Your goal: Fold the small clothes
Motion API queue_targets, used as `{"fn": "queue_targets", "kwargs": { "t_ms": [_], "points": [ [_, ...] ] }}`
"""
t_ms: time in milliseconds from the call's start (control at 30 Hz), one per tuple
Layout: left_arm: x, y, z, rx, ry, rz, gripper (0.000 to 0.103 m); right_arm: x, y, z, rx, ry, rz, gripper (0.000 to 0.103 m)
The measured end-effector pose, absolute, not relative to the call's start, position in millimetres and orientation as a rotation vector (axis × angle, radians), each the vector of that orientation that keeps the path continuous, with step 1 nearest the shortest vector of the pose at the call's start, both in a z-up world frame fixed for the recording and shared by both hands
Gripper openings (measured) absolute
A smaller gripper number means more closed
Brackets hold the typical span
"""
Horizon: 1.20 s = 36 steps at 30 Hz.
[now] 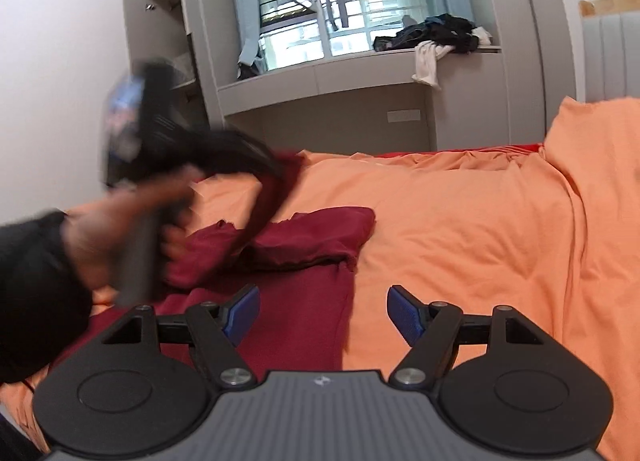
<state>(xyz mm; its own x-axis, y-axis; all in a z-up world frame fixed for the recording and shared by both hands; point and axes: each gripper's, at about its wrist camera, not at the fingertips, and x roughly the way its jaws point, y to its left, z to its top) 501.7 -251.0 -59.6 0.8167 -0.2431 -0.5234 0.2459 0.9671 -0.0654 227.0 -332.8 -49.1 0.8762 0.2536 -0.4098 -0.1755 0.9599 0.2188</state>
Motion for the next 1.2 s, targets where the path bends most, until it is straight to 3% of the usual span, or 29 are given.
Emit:
{"fn": "queue_targets", "kwargs": {
  "t_ms": [167,367,467,533,600,733,800,933,1200],
  "points": [
    [524.0,-275.3,-91.1,0.025,0.619,-0.240,0.007,228.3,-341.0,-53.4,0.182,0.470,0.210,0.075],
    [522.9,-275.6,-76.5,0.054,0.589,-0.272,0.012,227.4,-348.0,-54.8,0.200,0.466,0.196,0.075],
    [532.4,-277.4,-98.1,0.077,0.754,-0.299,0.044,226.1,-345.7,-55.2,0.200,0.471,0.195,0.075],
    [533.6,-275.5,-106.6,0.095,0.776,-0.293,0.083,225.3,-342.7,-53.6,0.195,0.471,0.192,0.075],
    [525.5,-270.5,-102.3,0.099,0.712,-0.268,0.095,223.9,-342.0,-52.9,0.195,0.469,0.187,0.075],
    [497.7,-249.5,-62.4,0.083,0.580,-0.338,0.095,227.3,-344.7,-55.3,0.207,0.478,0.182,0.076],
    [475.3,-232.5,-35.2,0.105,0.519,-0.368,0.101,230.0,-345.3,-57.3,0.211,0.485,0.175,0.076],
    [429.6,-165.3,-1.3,0.203,0.442,-0.311,0.102,233.3,-344.2,-60.3,0.219,0.499,0.178,0.076],
    [397.4,-25.6,-50.1,0.346,0.481,0.059,0.102,259.6,-327.3,-49.2,0.214,0.488,0.244,0.076]
  ]
}}
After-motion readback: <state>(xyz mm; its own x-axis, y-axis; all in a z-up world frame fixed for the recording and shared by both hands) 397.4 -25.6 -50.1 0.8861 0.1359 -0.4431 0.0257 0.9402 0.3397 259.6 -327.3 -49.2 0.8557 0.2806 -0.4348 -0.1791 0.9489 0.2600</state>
